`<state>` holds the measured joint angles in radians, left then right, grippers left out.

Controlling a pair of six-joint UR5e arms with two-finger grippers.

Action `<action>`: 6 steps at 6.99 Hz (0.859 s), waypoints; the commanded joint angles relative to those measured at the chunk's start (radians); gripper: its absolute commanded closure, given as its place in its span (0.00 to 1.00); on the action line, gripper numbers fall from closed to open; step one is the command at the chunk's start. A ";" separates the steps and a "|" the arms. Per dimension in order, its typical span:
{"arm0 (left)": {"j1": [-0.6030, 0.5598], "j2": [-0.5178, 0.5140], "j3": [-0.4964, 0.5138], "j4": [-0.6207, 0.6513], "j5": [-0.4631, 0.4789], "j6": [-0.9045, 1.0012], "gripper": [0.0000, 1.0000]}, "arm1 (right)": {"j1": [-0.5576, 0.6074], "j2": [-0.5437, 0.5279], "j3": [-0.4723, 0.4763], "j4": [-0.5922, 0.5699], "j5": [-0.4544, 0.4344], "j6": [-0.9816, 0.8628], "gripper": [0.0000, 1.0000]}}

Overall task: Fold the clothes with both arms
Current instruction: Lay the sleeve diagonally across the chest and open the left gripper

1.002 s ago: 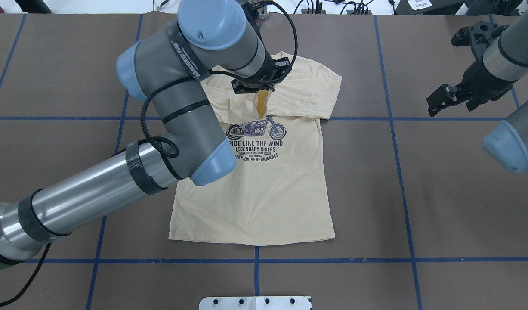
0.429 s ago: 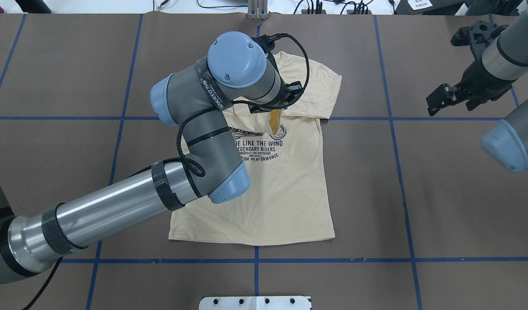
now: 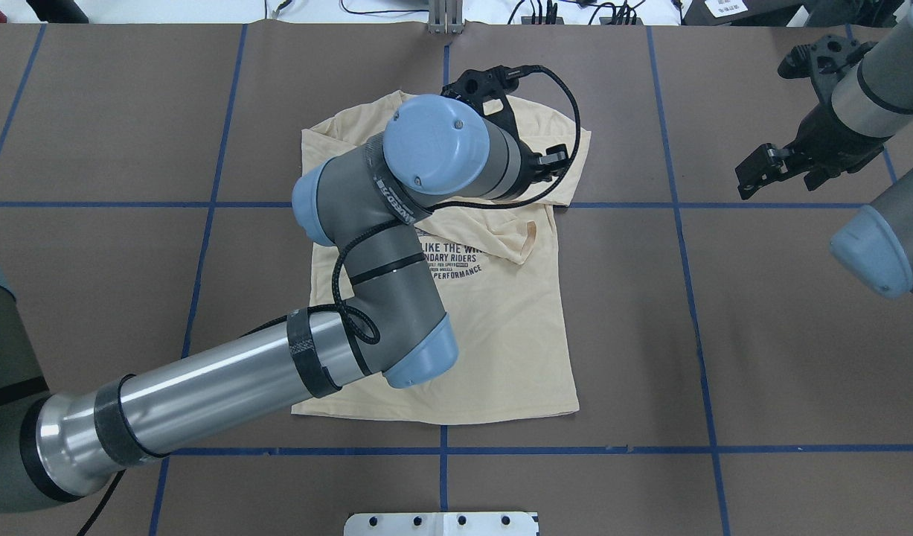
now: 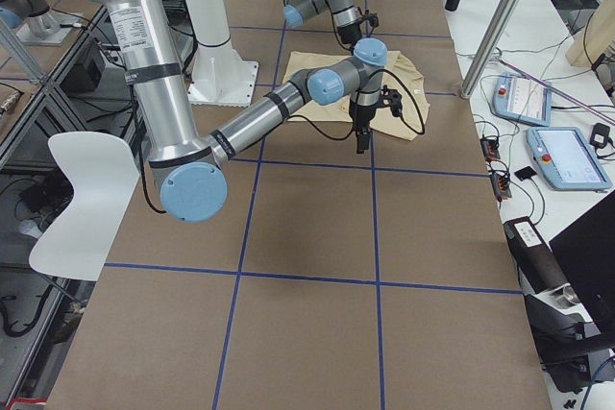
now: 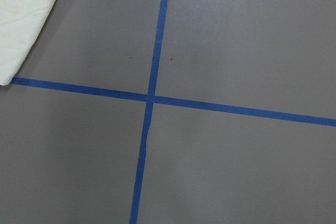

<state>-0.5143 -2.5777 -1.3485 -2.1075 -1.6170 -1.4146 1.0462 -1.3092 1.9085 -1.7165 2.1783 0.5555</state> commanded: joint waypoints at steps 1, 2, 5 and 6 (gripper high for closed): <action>0.025 0.011 -0.007 -0.080 0.051 0.045 0.00 | 0.000 0.004 0.006 0.002 0.002 0.004 0.00; 0.022 0.025 -0.018 -0.068 0.043 0.037 0.00 | 0.000 0.005 0.020 0.002 0.012 0.007 0.00; 0.017 0.193 -0.295 0.189 -0.029 0.036 0.00 | -0.035 0.001 0.165 0.011 0.063 0.213 0.00; 0.016 0.282 -0.419 0.274 -0.065 0.045 0.00 | -0.105 -0.011 0.187 0.116 0.058 0.345 0.00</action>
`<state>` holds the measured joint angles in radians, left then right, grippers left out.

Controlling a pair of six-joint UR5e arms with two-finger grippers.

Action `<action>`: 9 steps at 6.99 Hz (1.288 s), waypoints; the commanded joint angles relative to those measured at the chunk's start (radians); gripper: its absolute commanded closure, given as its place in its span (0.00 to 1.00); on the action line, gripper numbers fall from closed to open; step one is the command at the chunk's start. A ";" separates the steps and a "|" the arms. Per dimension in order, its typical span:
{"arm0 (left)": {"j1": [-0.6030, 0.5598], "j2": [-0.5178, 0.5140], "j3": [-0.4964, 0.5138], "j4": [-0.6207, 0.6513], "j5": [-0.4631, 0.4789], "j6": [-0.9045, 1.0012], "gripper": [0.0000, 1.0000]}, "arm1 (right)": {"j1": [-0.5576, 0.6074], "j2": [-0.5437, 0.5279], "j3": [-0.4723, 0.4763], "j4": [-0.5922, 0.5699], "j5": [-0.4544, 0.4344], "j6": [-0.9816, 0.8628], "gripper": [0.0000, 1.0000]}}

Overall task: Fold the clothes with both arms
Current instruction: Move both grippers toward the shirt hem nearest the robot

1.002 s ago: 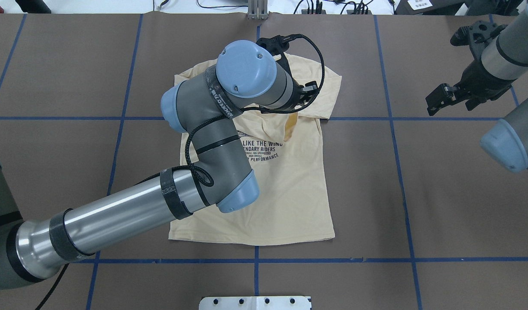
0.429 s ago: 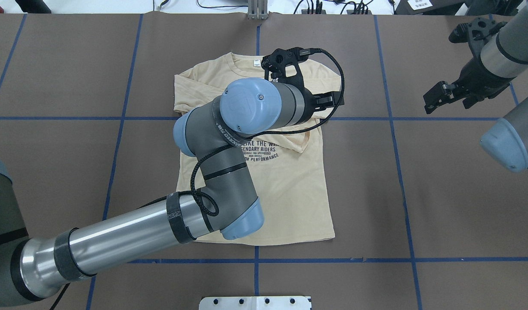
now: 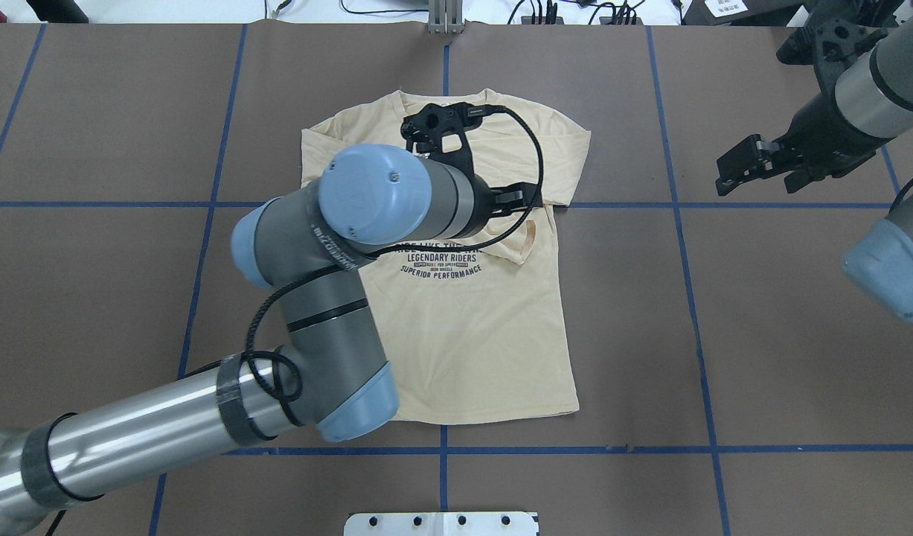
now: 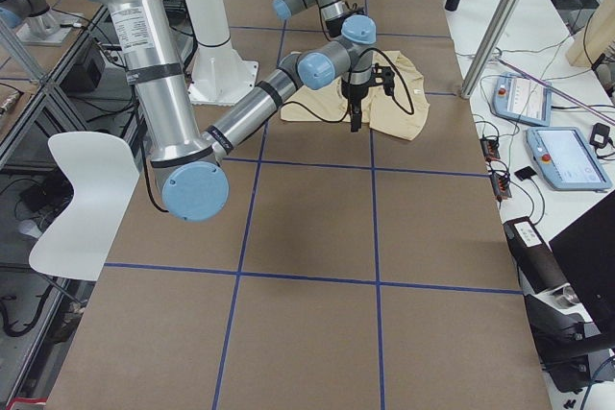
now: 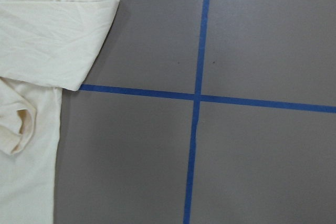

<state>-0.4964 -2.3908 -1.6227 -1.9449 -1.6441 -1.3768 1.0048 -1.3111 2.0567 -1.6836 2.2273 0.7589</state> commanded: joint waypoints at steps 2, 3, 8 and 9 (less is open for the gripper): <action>-0.007 0.224 -0.317 0.188 -0.045 0.013 0.00 | -0.267 -0.075 0.039 0.336 -0.134 0.412 0.00; -0.008 0.257 -0.353 0.211 -0.045 0.012 0.00 | -0.401 -0.074 0.040 0.337 -0.269 0.483 0.00; -0.008 0.329 -0.408 0.212 -0.034 0.005 0.00 | -0.655 -0.010 -0.099 0.326 -0.429 0.616 0.01; -0.007 0.329 -0.408 0.210 -0.034 0.005 0.00 | -0.661 -0.011 -0.110 0.325 -0.426 0.616 0.01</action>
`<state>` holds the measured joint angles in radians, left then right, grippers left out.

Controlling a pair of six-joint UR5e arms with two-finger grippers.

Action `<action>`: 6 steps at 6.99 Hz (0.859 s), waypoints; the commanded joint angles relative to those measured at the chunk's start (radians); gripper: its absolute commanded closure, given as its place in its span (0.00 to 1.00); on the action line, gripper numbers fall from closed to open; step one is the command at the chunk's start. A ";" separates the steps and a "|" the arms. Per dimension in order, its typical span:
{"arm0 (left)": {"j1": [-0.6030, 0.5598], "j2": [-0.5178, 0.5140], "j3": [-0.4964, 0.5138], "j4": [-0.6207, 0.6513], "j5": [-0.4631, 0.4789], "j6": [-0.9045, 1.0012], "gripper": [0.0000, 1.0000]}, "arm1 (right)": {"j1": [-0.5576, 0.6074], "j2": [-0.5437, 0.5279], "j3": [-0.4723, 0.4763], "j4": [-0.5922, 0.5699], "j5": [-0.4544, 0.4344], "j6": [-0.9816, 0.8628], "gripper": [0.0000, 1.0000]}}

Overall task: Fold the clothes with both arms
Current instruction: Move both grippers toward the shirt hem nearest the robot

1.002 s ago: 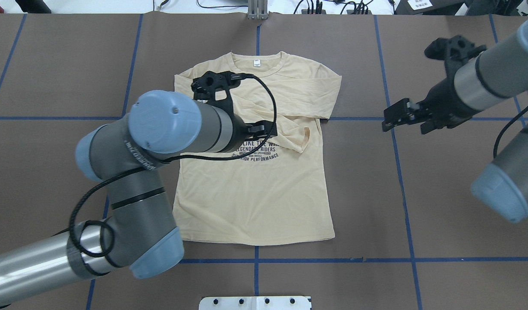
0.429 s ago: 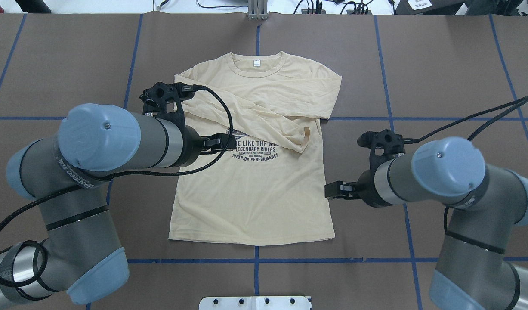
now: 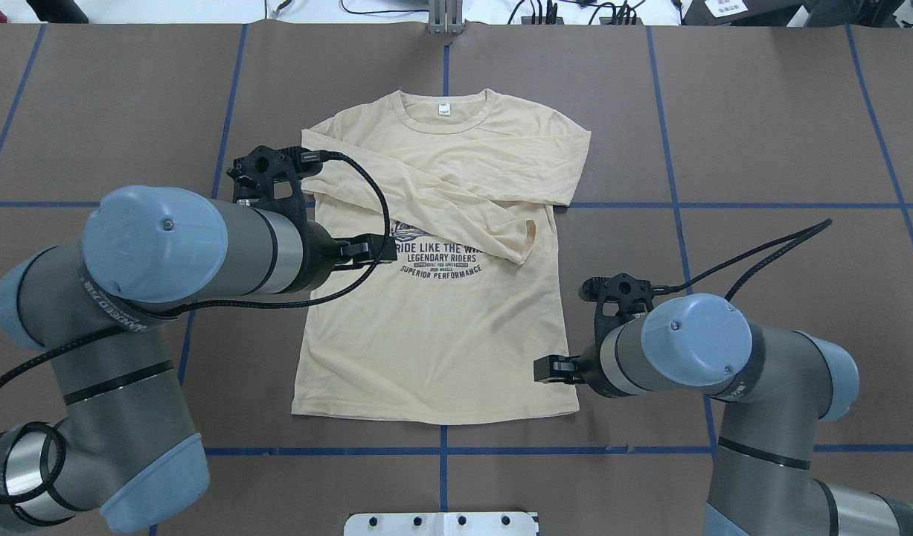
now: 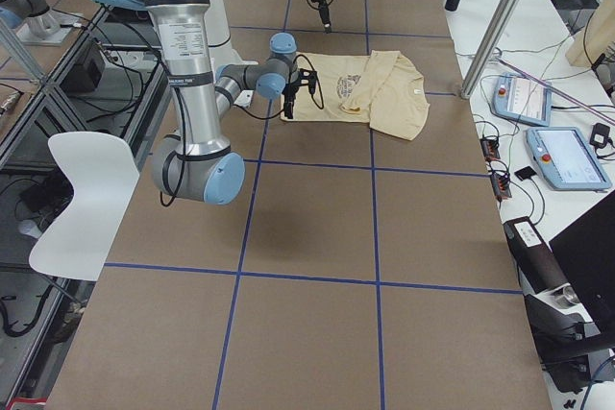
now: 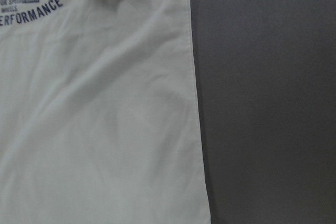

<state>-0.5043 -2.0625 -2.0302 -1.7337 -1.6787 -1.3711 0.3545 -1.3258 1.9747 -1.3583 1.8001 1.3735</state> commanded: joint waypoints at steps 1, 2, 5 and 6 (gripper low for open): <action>0.003 -0.001 -0.001 -0.001 0.001 0.000 0.00 | -0.011 0.004 -0.027 -0.001 0.004 0.002 0.03; 0.004 -0.001 0.002 -0.003 0.002 0.000 0.00 | -0.011 0.004 -0.024 -0.001 0.005 0.006 0.07; 0.004 -0.005 0.001 -0.003 0.001 0.001 0.00 | -0.029 0.004 -0.033 -0.001 0.005 0.012 0.27; 0.006 -0.007 0.002 -0.003 0.001 0.001 0.00 | -0.032 0.004 -0.036 -0.001 0.005 0.010 0.27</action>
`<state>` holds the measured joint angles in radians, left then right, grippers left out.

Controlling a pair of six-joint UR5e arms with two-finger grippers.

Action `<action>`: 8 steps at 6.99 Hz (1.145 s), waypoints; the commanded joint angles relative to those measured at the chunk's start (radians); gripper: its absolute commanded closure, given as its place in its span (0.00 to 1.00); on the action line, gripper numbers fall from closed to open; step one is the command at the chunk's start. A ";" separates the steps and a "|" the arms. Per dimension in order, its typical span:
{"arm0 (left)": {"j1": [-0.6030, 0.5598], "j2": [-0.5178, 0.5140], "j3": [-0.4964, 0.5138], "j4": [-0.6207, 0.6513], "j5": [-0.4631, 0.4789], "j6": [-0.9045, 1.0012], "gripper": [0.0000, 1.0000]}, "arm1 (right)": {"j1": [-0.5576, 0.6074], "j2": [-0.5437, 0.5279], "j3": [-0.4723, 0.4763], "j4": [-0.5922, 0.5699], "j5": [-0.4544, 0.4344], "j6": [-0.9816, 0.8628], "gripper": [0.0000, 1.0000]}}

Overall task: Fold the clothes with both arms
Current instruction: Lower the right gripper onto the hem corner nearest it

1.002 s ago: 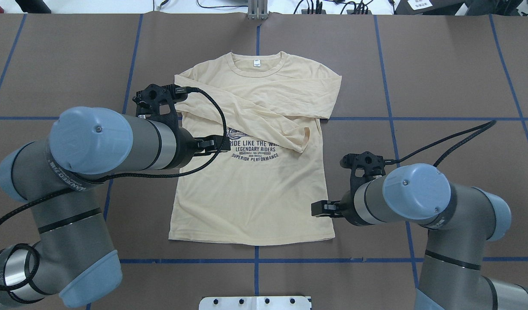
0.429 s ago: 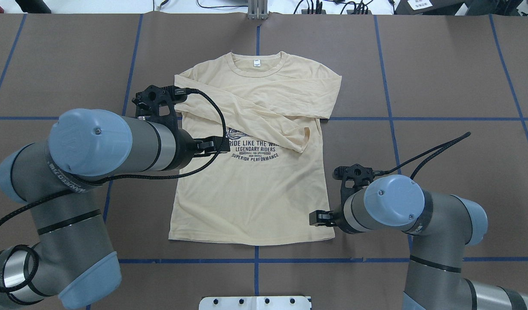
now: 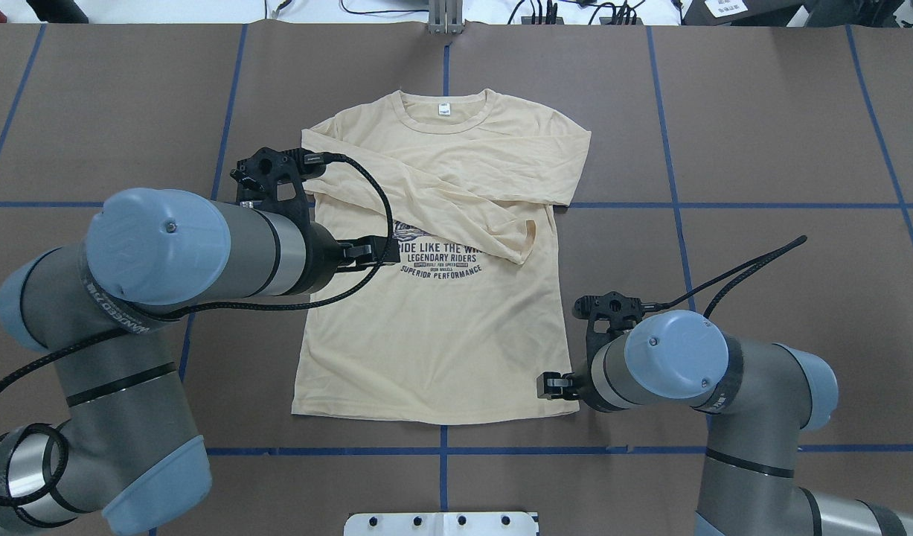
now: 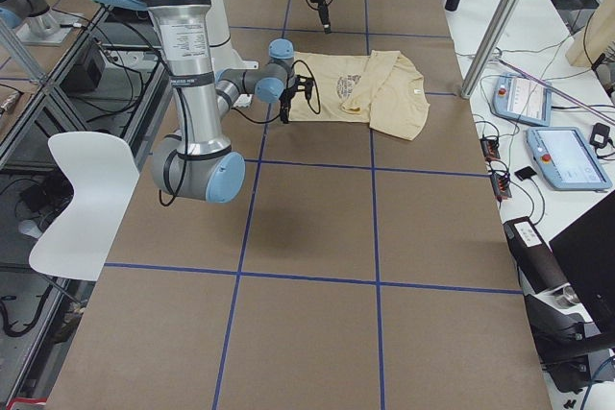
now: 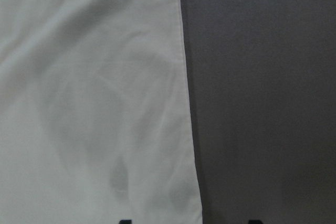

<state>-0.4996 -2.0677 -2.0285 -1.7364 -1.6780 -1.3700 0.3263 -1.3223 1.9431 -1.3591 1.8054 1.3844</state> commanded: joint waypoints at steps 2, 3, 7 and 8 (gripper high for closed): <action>0.000 -0.002 -0.001 0.000 -0.002 0.002 0.00 | -0.007 0.002 -0.007 0.000 0.000 -0.001 0.40; 0.000 -0.003 -0.001 0.000 -0.002 0.000 0.00 | -0.009 0.002 -0.009 0.000 0.002 -0.001 0.49; 0.000 -0.006 -0.001 0.000 -0.002 0.000 0.00 | -0.009 0.002 -0.009 0.000 0.003 -0.001 0.75; 0.000 -0.006 -0.001 0.000 -0.002 0.000 0.00 | -0.007 0.000 -0.009 0.000 0.003 -0.001 0.74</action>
<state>-0.5000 -2.0736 -2.0294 -1.7364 -1.6797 -1.3698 0.3177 -1.3209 1.9345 -1.3591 1.8084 1.3836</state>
